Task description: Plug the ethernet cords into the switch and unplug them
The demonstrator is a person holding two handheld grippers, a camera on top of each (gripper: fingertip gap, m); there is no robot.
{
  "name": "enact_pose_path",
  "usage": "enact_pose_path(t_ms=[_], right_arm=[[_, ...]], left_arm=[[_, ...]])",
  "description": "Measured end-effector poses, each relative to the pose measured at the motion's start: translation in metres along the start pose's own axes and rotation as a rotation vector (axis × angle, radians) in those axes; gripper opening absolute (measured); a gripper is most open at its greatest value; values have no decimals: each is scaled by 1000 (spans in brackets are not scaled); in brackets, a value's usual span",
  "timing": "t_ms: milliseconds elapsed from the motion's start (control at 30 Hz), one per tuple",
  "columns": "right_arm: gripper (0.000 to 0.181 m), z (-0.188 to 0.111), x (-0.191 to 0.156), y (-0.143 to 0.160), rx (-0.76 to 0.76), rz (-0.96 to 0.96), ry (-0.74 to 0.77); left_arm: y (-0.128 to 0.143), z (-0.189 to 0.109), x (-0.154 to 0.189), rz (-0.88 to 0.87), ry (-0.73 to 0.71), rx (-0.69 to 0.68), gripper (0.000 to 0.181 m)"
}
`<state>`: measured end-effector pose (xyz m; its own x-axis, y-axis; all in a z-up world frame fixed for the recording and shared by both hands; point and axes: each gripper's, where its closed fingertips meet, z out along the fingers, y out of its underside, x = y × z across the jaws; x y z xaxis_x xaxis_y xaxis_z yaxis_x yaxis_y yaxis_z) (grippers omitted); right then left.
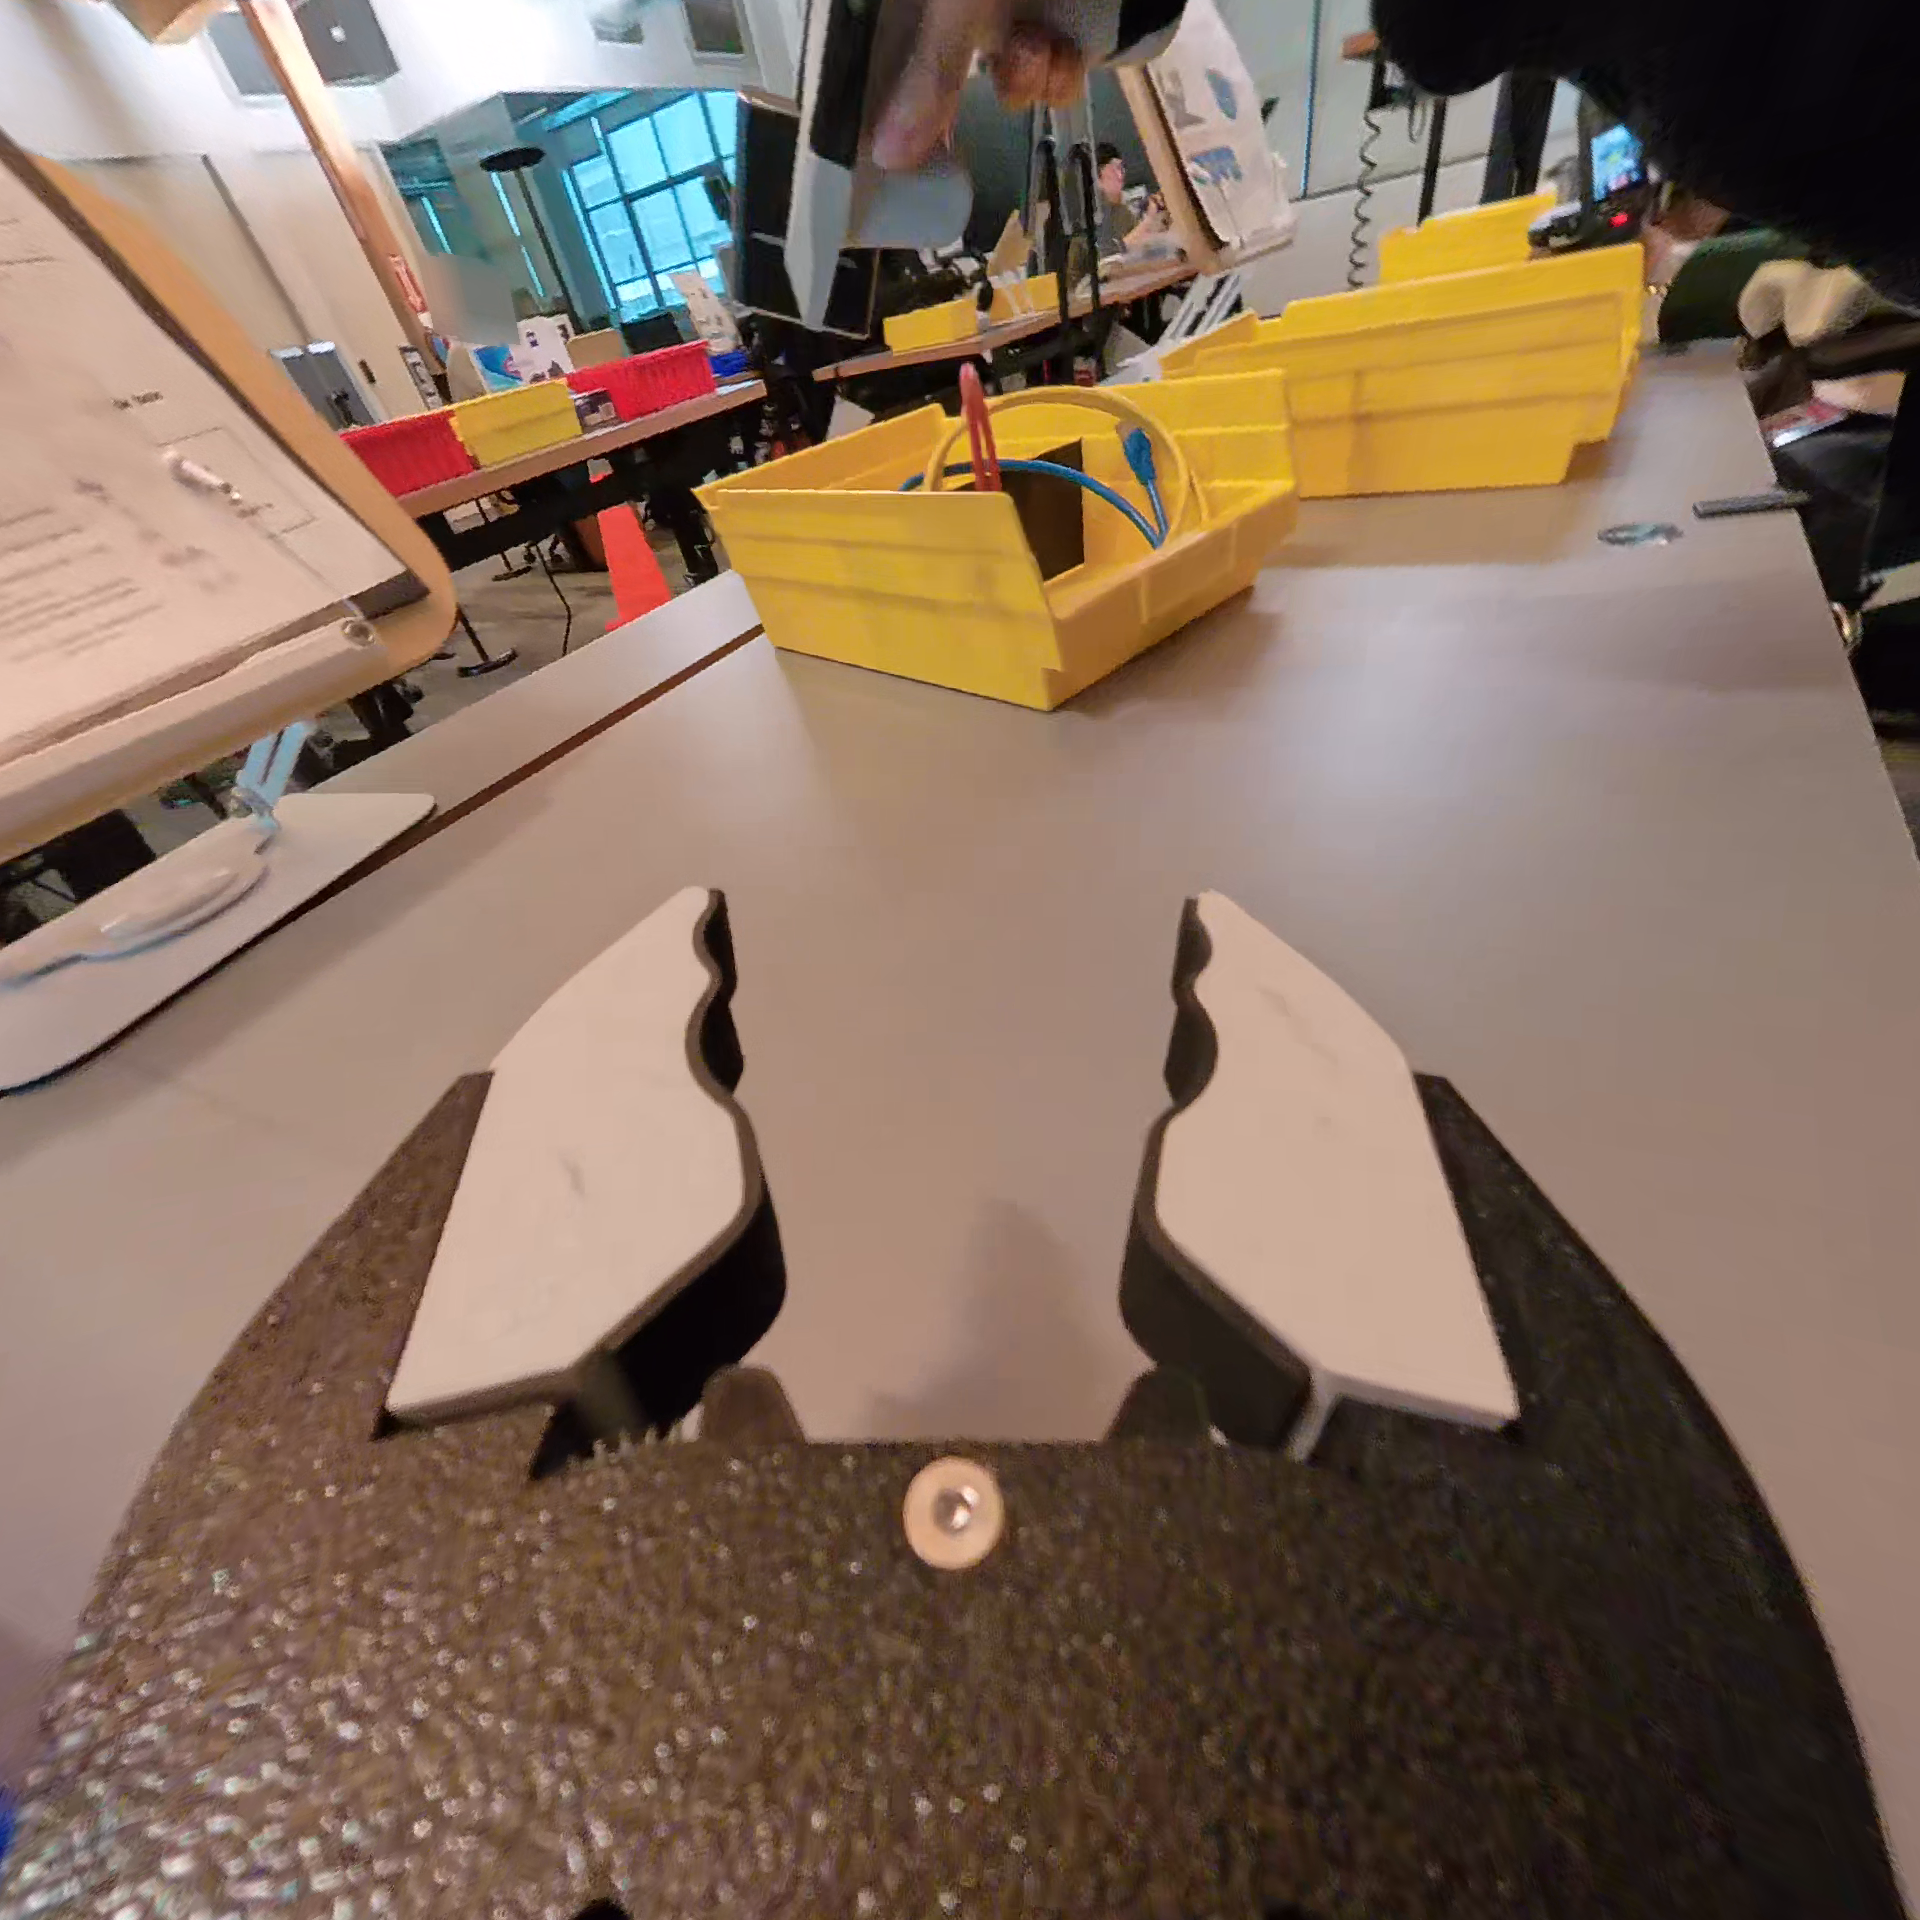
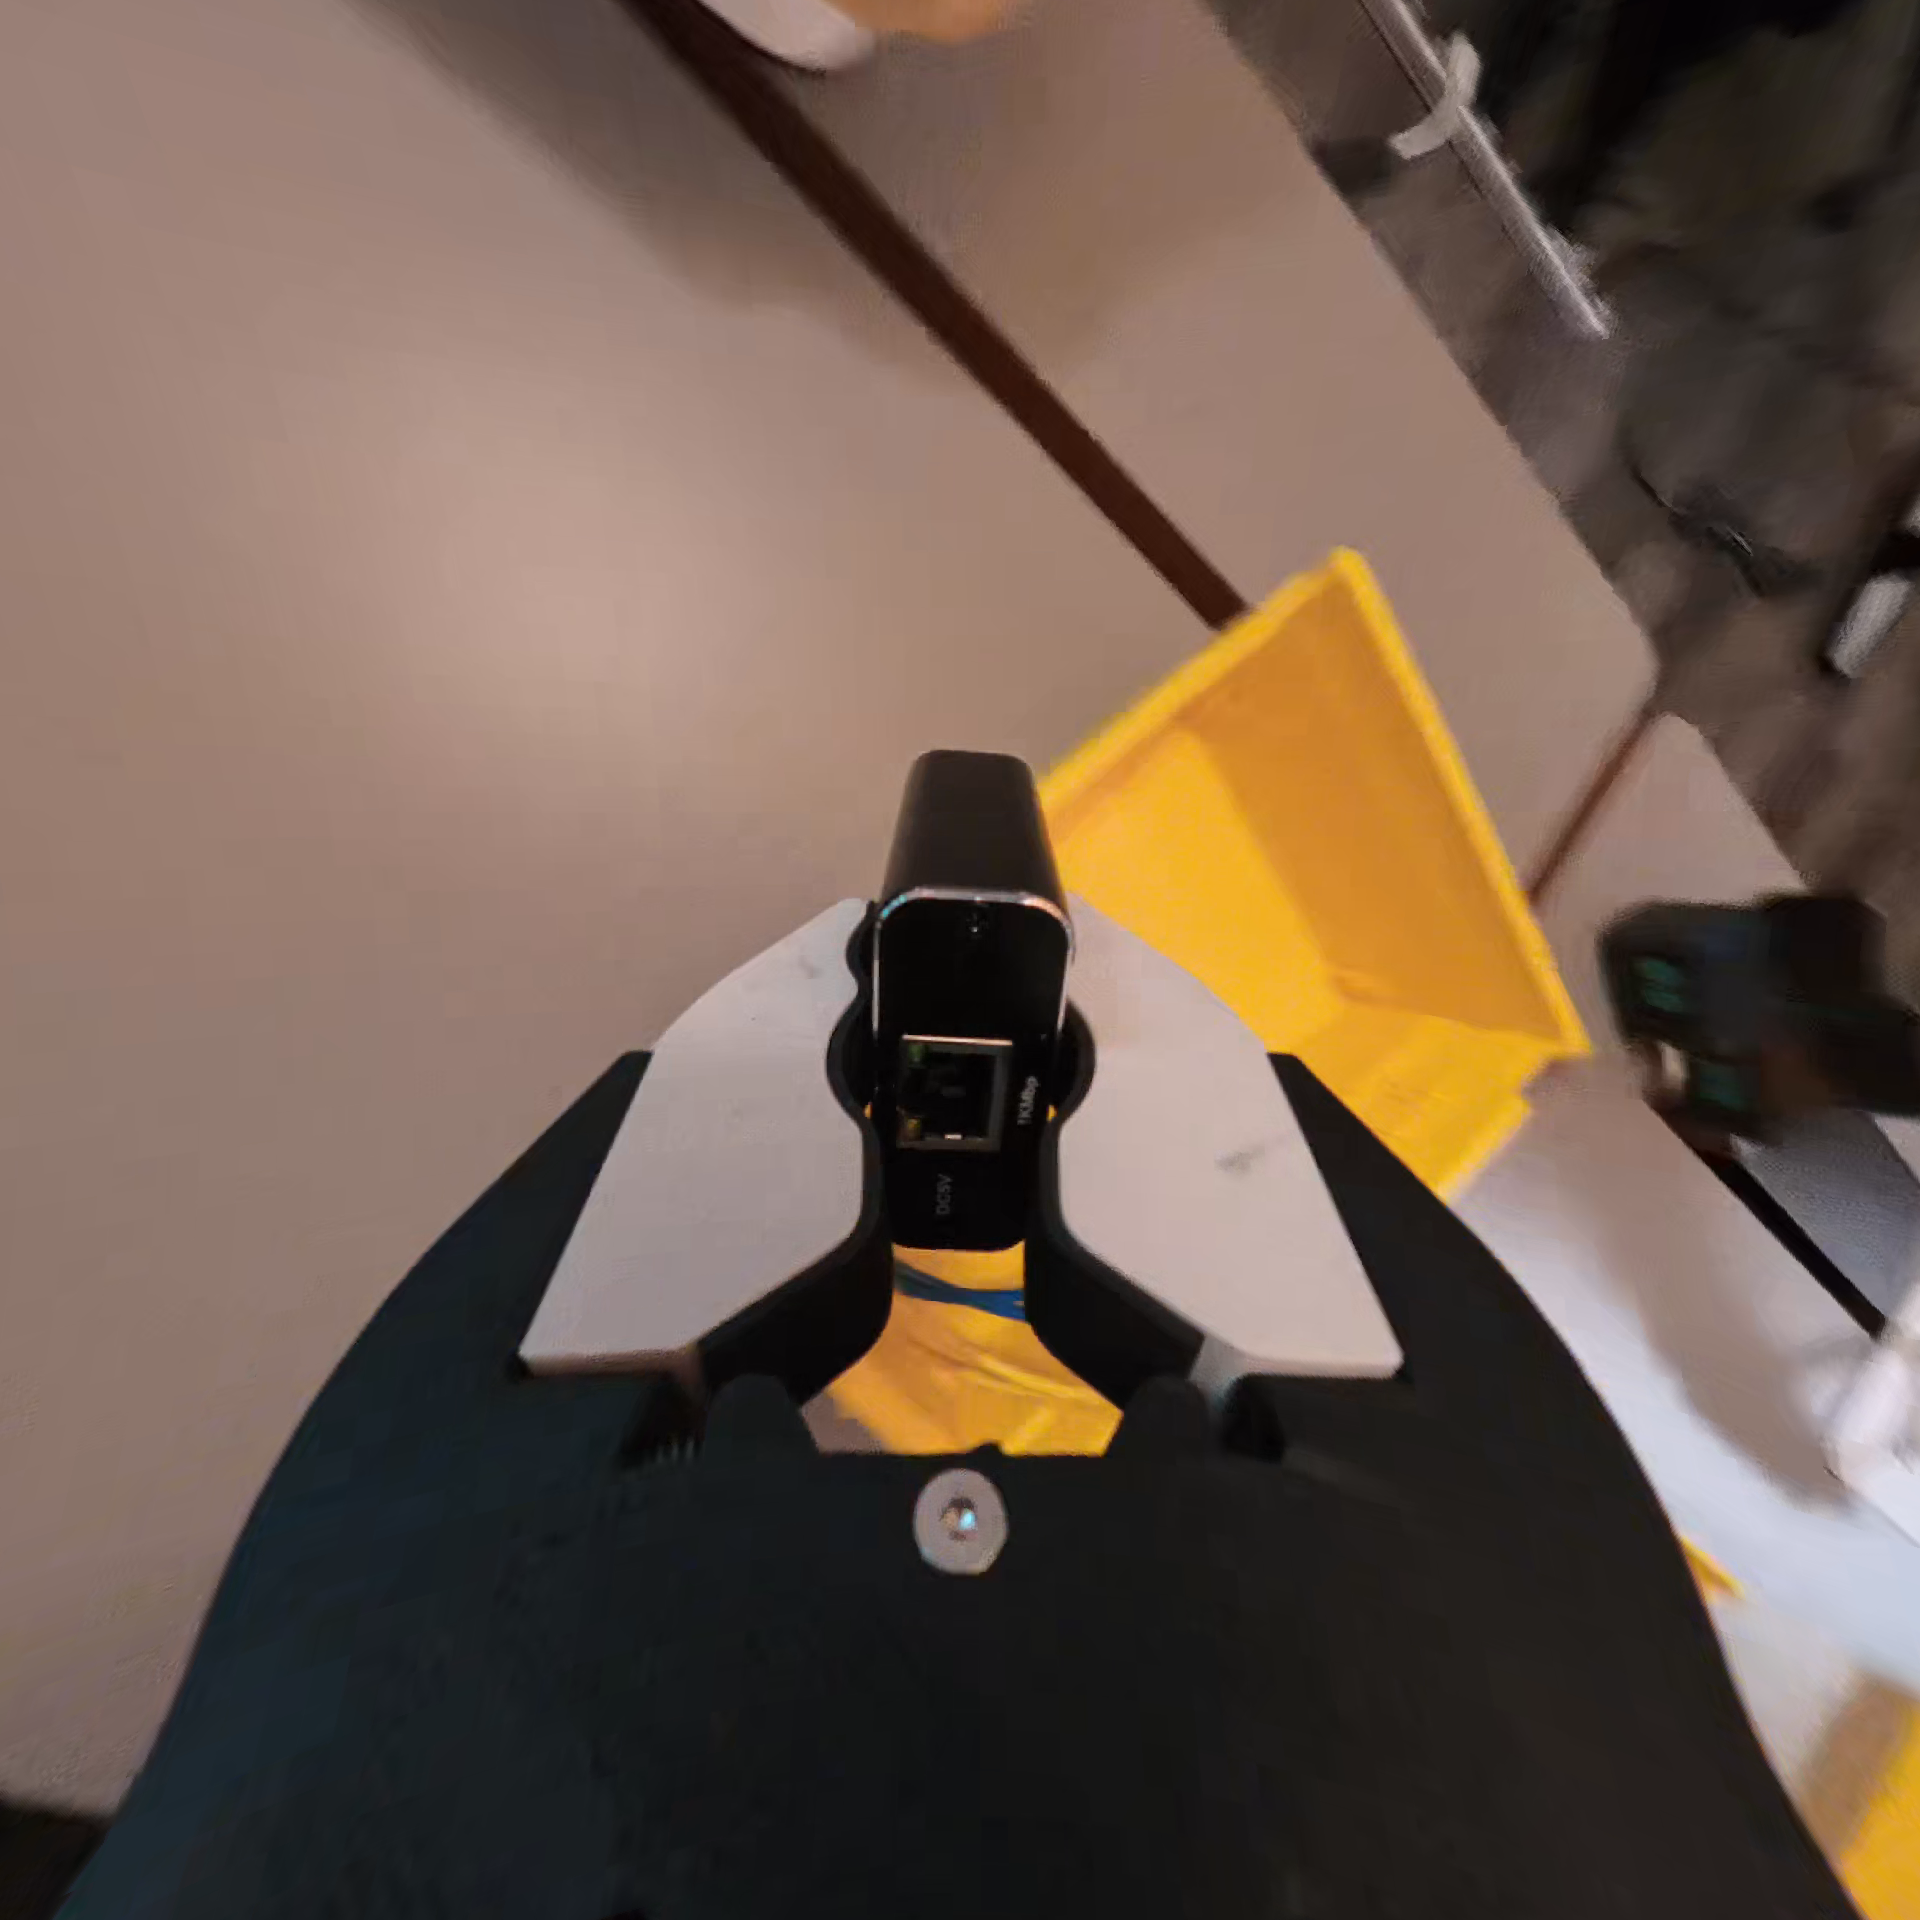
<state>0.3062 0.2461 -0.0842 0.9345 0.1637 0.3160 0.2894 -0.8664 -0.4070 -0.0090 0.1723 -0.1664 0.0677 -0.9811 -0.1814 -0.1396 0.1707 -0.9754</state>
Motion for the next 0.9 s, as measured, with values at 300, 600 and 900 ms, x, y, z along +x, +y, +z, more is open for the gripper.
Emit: enact_pose_path(t_ms=[300, 600, 900], right_arm=[[26, 90, 87, 32, -344, -93, 180], [36, 130, 87, 32, -384, -36, 37], [69, 50, 111, 12, -265, 121, 62]], left_arm=[[1, 1, -1, -4, -2, -10, 74], [23, -1, 1, -161, 67, -188, 74], [26, -22, -28, -230, 18, -162, 72]])
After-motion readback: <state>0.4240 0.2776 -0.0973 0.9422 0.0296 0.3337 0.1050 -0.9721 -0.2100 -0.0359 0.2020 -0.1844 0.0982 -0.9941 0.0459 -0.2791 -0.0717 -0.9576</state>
